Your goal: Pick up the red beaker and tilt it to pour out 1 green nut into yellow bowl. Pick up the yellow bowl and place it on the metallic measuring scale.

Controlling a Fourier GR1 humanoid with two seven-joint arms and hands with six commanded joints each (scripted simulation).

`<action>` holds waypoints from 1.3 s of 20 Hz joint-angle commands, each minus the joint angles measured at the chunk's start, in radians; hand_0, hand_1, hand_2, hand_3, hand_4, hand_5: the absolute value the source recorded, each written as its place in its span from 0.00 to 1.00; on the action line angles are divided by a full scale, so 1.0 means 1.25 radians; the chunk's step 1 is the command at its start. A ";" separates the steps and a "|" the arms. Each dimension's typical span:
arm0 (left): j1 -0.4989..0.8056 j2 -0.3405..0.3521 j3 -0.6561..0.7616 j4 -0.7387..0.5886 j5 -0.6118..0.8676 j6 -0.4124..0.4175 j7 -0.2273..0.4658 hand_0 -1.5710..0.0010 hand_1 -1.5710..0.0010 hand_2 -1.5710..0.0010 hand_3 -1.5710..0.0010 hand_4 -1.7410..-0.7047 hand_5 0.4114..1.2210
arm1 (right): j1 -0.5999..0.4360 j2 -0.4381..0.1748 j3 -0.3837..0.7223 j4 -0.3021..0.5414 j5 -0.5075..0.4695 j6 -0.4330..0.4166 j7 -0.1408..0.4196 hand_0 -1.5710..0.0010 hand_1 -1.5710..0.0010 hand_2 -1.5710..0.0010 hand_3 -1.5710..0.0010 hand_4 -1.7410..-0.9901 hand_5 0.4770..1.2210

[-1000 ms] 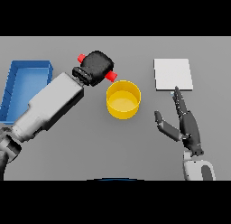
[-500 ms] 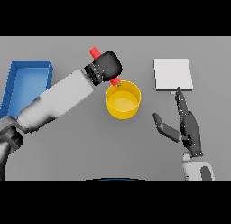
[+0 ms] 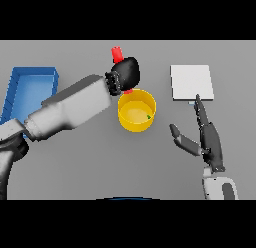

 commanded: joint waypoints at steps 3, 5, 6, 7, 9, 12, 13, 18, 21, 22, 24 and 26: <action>-0.032 -0.015 -0.030 0.016 -0.039 0.006 -0.005 0.00 0.00 0.00 0.00 0.01 1.00 | 0.002 0.004 -0.002 0.005 -0.003 -0.002 -0.003 1.00 1.00 1.00 1.00 0.81 0.14; -0.058 -0.020 -0.051 0.020 -0.064 0.011 -0.019 0.00 0.00 0.00 0.00 0.01 1.00 | 0.000 0.004 -0.004 0.005 -0.004 -0.004 -0.005 1.00 1.00 1.00 1.00 0.82 0.13; -0.080 -0.024 -0.057 0.029 -0.075 0.019 -0.029 0.00 0.00 0.00 0.00 0.01 1.00 | 0.006 0.002 -0.007 0.002 -0.006 -0.004 -0.010 1.00 1.00 1.00 1.00 0.81 0.13; -0.103 -0.021 -0.059 0.026 -0.079 0.009 -0.043 0.00 0.00 0.00 0.00 0.01 1.00 | 0.009 0.010 0.000 0.001 0.001 -0.009 -0.009 1.00 1.00 1.00 1.00 0.80 0.13; -0.178 -0.003 -0.055 0.050 -0.094 0.011 -0.075 0.00 0.00 0.00 0.00 0.01 1.00 | 0.003 0.007 -0.004 -0.006 -0.006 -0.007 0.005 1.00 1.00 1.00 1.00 0.80 0.12; -0.261 0.023 0.017 0.124 -0.066 0.034 -0.080 0.00 0.00 0.00 0.00 0.02 1.00 | -0.013 0.011 -0.002 -0.001 0.000 -0.012 0.004 1.00 1.00 1.00 1.00 0.81 0.10; -0.273 0.043 0.041 0.134 -0.056 0.054 -0.078 0.00 0.00 0.00 0.00 0.02 1.00 | -0.008 0.009 -0.003 -0.001 -0.006 -0.007 -0.006 1.00 1.00 1.00 1.00 0.81 0.10; -0.342 0.098 0.286 0.291 0.106 0.008 0.036 0.00 0.00 0.00 0.03 0.01 1.00 | -0.014 -0.001 -0.001 0.010 -0.026 0.020 -0.032 1.00 1.00 1.00 1.00 0.85 0.13; -0.324 0.166 0.484 0.375 0.274 -0.005 0.088 0.00 0.00 0.00 0.04 0.01 1.00 | -0.026 0.001 0.000 0.016 -0.026 0.020 -0.010 1.00 1.00 1.00 1.00 0.83 0.14; -0.314 0.193 0.540 0.396 0.324 0.000 0.096 0.00 0.00 0.00 0.03 0.00 1.00 | -0.029 0.000 0.000 0.019 -0.030 0.024 -0.018 1.00 1.00 1.00 1.00 0.83 0.14; -0.269 0.229 0.630 0.419 0.412 0.024 0.120 0.00 0.00 0.00 0.02 0.00 1.00 | -0.041 -0.010 -0.002 0.022 -0.024 0.022 -0.017 1.00 1.00 1.00 1.00 0.83 0.16; -0.199 0.262 0.692 0.420 0.481 0.063 0.147 0.00 0.00 0.00 0.01 0.00 1.00 | -0.033 -0.012 0.007 0.027 -0.006 0.020 -0.012 1.00 1.00 1.00 1.00 0.82 0.17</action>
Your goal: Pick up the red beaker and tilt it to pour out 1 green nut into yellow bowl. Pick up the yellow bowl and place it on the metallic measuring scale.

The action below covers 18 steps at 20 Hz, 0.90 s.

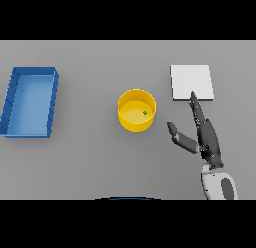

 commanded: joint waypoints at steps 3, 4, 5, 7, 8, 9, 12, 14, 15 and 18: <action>0.114 0.006 0.047 -0.038 0.062 0.086 0.110 0.00 0.00 0.00 0.01 0.00 1.00 | -0.012 -0.014 -0.005 0.000 -0.003 0.007 -0.005 1.00 1.00 1.00 1.00 0.80 0.20; 0.160 0.005 0.076 -0.057 0.100 0.120 0.122 0.00 0.00 0.00 0.01 0.00 1.00 | -0.014 -0.010 -0.001 0.003 0.002 0.004 0.000 1.00 1.00 1.00 1.00 0.80 0.20; 0.192 0.004 0.100 -0.067 0.129 0.141 0.143 0.00 0.00 0.00 0.00 0.00 1.00 | -0.007 -0.010 0.003 0.008 0.003 0.009 -0.001 1.00 1.00 1.00 1.00 0.81 0.21; 0.265 0.008 0.139 -0.125 0.182 0.173 0.209 0.00 0.00 0.00 0.00 0.00 1.00 | 0.002 -0.016 -0.002 0.014 -0.007 0.017 -0.025 1.00 1.00 1.00 1.00 0.80 0.23; 0.301 0.006 0.155 -0.152 0.205 0.183 0.239 0.00 0.00 0.00 0.00 0.00 1.00 | -0.004 -0.011 -0.001 0.009 -0.009 0.014 -0.020 1.00 1.00 1.00 1.00 0.81 0.24; 0.343 0.006 0.164 -0.192 0.224 0.190 0.250 0.00 0.00 0.00 0.00 0.00 1.00 | -0.001 -0.006 0.003 0.001 -0.007 0.012 -0.014 1.00 1.00 1.00 1.00 0.82 0.24; 0.499 -0.010 0.180 -0.335 0.278 0.226 0.283 0.00 0.00 0.00 0.00 0.00 1.00 | 0.011 -0.011 0.004 0.002 -0.011 0.021 -0.029 1.00 1.00 1.00 1.00 0.80 0.26; 0.601 -0.026 0.191 -0.434 0.311 0.252 0.295 0.00 0.00 0.00 0.00 0.00 1.00 | 0.010 -0.013 0.006 0.003 -0.002 0.016 -0.034 1.00 1.00 1.00 1.00 0.78 0.27; 0.633 -0.037 0.191 -0.460 0.317 0.263 0.313 0.00 0.00 0.00 0.00 0.00 1.00 | 0.007 -0.014 0.005 0.001 0.000 0.014 -0.031 1.00 1.00 1.00 1.00 0.77 0.27; 0.705 -0.053 0.192 -0.550 0.335 0.285 0.352 0.00 0.00 0.00 0.00 0.00 0.85 | 0.003 -0.013 0.007 0.005 0.000 0.016 -0.024 1.00 1.00 1.00 1.00 0.76 0.27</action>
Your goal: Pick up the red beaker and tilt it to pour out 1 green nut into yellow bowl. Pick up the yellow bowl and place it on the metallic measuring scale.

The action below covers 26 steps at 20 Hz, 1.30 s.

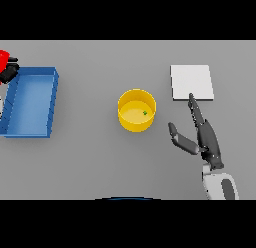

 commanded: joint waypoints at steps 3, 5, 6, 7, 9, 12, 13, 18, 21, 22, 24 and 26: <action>0.051 -0.012 -0.001 -0.052 0.008 0.015 0.037 0.00 0.00 0.00 0.00 0.00 0.63 | 0.005 -0.002 -0.004 0.002 0.002 -0.005 -0.005 1.00 1.00 1.00 1.00 0.78 0.26; 0.062 -0.005 0.002 -0.084 0.022 -0.009 0.072 0.00 0.00 0.03 0.03 0.21 0.50 | 0.010 0.004 -0.002 -0.001 -0.005 -0.001 0.000 1.00 1.00 1.00 1.00 0.78 0.26; 0.079 0.009 -0.002 -0.115 0.038 -0.048 0.048 0.07 0.14 0.19 0.16 0.36 0.45 | 0.011 -0.002 -0.006 0.004 -0.007 0.002 -0.002 1.00 1.00 1.00 1.00 0.78 0.26; 0.097 0.014 -0.004 -0.146 0.061 -0.082 0.048 0.25 0.32 0.35 0.33 0.49 0.40 | 0.012 -0.002 -0.005 0.003 -0.004 -0.001 -0.006 1.00 1.00 1.00 1.00 0.79 0.26; 0.104 0.013 0.011 -0.162 0.120 -0.141 0.046 0.52 0.56 0.58 0.57 0.67 0.34 | 0.009 -0.004 -0.008 -0.007 -0.011 0.002 0.003 1.00 1.00 1.00 1.00 0.79 0.26; 0.099 0.036 -0.023 -0.156 0.095 -0.187 0.070 0.75 0.78 0.79 0.78 0.84 0.29 | 0.001 0.000 -0.008 -0.002 -0.016 0.003 0.000 1.00 1.00 1.00 1.00 0.78 0.26; 0.106 0.043 -0.032 -0.159 0.085 -0.195 0.070 0.80 0.82 0.83 0.82 0.87 0.27 | 0.003 -0.001 -0.007 -0.001 -0.008 -0.002 0.000 1.00 1.00 1.00 1.00 0.78 0.26; 0.097 0.043 -0.054 -0.142 0.039 -0.168 0.055 0.94 0.94 0.94 0.94 0.92 0.27 | 0.003 -0.002 0.003 -0.005 0.024 -0.019 0.007 1.00 1.00 1.00 1.00 0.78 0.24; 0.104 0.039 -0.040 -0.168 0.053 -0.151 0.019 0.97 0.97 0.97 0.97 0.93 0.28 | -0.018 -0.017 0.018 -0.007 0.075 -0.028 0.067 1.00 1.00 1.00 1.00 0.83 0.22; 0.112 0.033 -0.034 -0.177 0.064 -0.146 0.005 0.97 0.98 0.98 0.98 0.92 0.29 | -0.030 -0.034 0.031 0.001 0.083 -0.006 0.050 1.00 1.00 1.00 1.00 0.87 0.23; 0.113 0.013 -0.032 -0.187 0.073 -0.133 0.004 0.98 0.98 0.99 0.98 0.91 0.30 | -0.064 -0.079 0.056 -0.002 0.110 0.044 0.042 1.00 1.00 1.00 1.00 0.87 0.25; 0.113 0.015 -0.030 -0.187 0.078 -0.140 0.000 0.99 0.99 0.99 0.99 0.91 0.31 | -0.110 -0.143 0.084 0.008 0.190 0.068 0.075 1.00 1.00 1.00 1.00 0.82 0.23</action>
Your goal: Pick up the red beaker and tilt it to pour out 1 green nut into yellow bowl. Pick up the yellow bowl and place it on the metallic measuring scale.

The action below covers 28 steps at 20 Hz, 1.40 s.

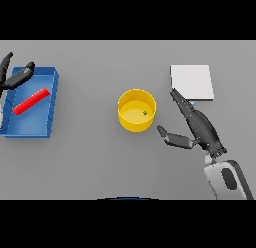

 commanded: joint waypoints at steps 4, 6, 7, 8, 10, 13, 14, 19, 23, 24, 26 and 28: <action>0.011 -0.009 -0.002 -0.012 0.005 0.000 0.013 1.00 1.00 1.00 1.00 0.90 0.34 | -0.126 -0.076 0.072 0.058 0.126 0.053 0.001 1.00 1.00 1.00 1.00 0.80 0.20; 0.010 -0.010 -0.003 -0.017 0.008 -0.002 0.017 1.00 1.00 1.00 1.00 0.90 0.34 | -0.178 -0.100 0.116 0.087 0.175 0.083 -0.024 1.00 1.00 1.00 1.00 0.78 0.21; 0.009 -0.007 0.002 -0.012 0.008 0.000 0.015 1.00 1.00 1.00 1.00 0.90 0.34 | -0.201 -0.109 0.134 0.102 0.192 0.097 -0.040 1.00 1.00 1.00 1.00 0.78 0.21; 0.014 -0.007 -0.001 -0.013 0.005 -0.001 0.013 1.00 1.00 1.00 1.00 0.90 0.34 | -0.227 -0.119 0.156 0.116 0.215 0.112 -0.052 1.00 1.00 1.00 1.00 0.77 0.22; 0.017 -0.008 -0.004 -0.005 0.003 -0.005 -0.002 1.00 1.00 1.00 1.00 0.90 0.34 | -0.270 -0.125 0.194 0.150 0.251 0.135 -0.068 1.00 1.00 1.00 1.00 0.77 0.22; 0.018 -0.004 0.003 -0.006 0.012 -0.012 -0.002 1.00 1.00 1.00 1.00 0.90 0.35 | -0.336 -0.115 0.233 0.214 0.282 0.159 -0.085 1.00 1.00 1.00 1.00 0.78 0.22; 0.022 -0.001 0.003 -0.006 0.011 -0.014 -0.004 1.00 1.00 1.00 1.00 0.90 0.35 | -0.346 -0.122 0.244 0.228 0.287 0.169 -0.110 1.00 1.00 1.00 1.00 0.78 0.22; 0.008 -0.005 0.003 -0.002 0.010 -0.012 0.011 1.00 1.00 1.00 1.00 0.90 0.35 | -0.414 -0.101 0.302 0.310 0.316 0.223 -0.130 1.00 1.00 1.00 1.00 0.77 0.24; 0.007 0.007 0.007 0.011 0.008 -0.022 -0.013 1.00 1.00 1.00 1.00 0.90 0.36 | -0.467 -0.091 0.332 0.360 0.333 0.272 -0.127 1.00 1.00 1.00 1.00 0.76 0.26; 0.006 0.005 0.004 0.005 0.007 -0.023 -0.008 1.00 1.00 1.00 1.00 0.91 0.36 | -0.477 -0.087 0.340 0.377 0.336 0.281 -0.127 1.00 1.00 1.00 1.00 0.75 0.27; 0.005 0.007 0.003 0.007 0.005 -0.024 -0.005 1.00 1.00 1.00 1.00 0.91 0.36 | -0.493 -0.069 0.349 0.417 0.342 0.284 -0.123 1.00 1.00 1.00 1.00 0.75 0.26; 0.009 0.013 0.008 0.016 0.003 -0.023 -0.013 1.00 1.00 1.00 1.00 0.91 0.36 | -0.505 -0.065 0.354 0.447 0.347 0.285 -0.126 1.00 1.00 1.00 0.99 0.74 0.28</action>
